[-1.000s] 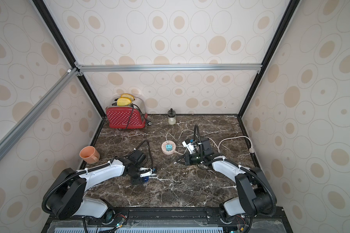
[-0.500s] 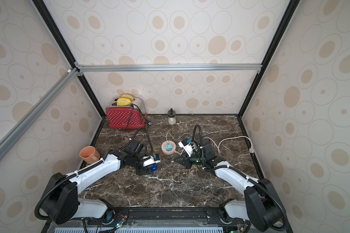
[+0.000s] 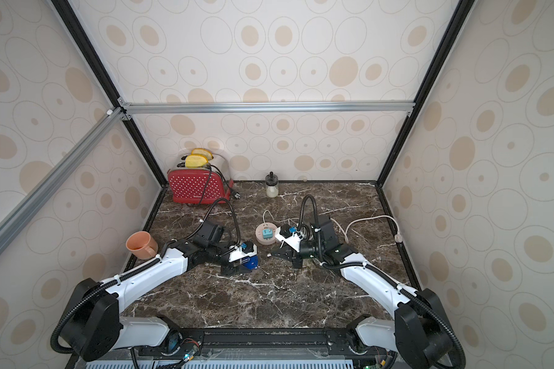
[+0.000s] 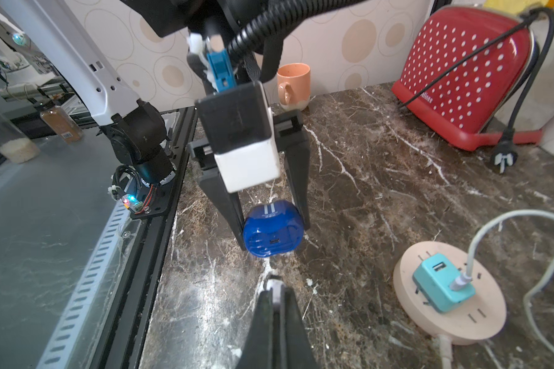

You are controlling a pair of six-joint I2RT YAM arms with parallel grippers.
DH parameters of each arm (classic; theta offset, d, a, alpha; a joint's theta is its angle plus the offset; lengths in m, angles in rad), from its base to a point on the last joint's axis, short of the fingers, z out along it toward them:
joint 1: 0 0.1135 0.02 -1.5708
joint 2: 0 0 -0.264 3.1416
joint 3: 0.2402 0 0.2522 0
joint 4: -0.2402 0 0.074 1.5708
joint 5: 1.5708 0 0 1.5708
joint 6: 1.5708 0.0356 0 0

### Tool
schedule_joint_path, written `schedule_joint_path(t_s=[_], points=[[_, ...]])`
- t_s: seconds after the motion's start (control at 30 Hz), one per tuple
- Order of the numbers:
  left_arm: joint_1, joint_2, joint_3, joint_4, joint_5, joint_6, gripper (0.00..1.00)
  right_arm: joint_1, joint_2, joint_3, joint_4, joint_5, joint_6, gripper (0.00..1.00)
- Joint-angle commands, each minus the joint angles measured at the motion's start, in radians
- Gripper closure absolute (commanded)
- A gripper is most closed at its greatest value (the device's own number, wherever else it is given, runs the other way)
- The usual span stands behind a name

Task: Charge the electric shaver
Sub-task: Pick up the electric shaver from the center of the board, then insert the charging cable into the electric shaver.

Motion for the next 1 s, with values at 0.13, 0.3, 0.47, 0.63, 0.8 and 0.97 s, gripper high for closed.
schedule_joint_path(t_s=[0.13, 0.3, 0.47, 0.63, 0.8, 0.97], points=[[0.006, -0.028, -0.024, 0.124, 0.035, 0.126, 1.00, 0.034, 0.005, 0.039, 0.032, 0.032, -0.031, 1.00], [0.007, -0.016, -0.015, 0.141, 0.042, 0.144, 1.00, 0.054, 0.008, 0.047, 0.009, 0.062, -0.064, 1.00], [0.005, -0.037, -0.017, 0.152, 0.059, 0.148, 1.00, 0.055, 0.013, 0.061, -0.006, 0.061, -0.058, 1.00], [0.006, -0.047, 0.005, 0.105, 0.106, 0.151, 1.00, 0.066, -0.012, 0.040, 0.016, 0.079, -0.113, 1.00], [0.006, -0.037, 0.016, 0.079, 0.115, 0.169, 1.00, 0.078, -0.018, 0.073, -0.061, 0.113, -0.200, 1.00], [0.007, -0.029, 0.025, 0.088, 0.137, 0.152, 1.00, 0.099, -0.048, 0.056, -0.039, 0.110, -0.232, 1.00]])
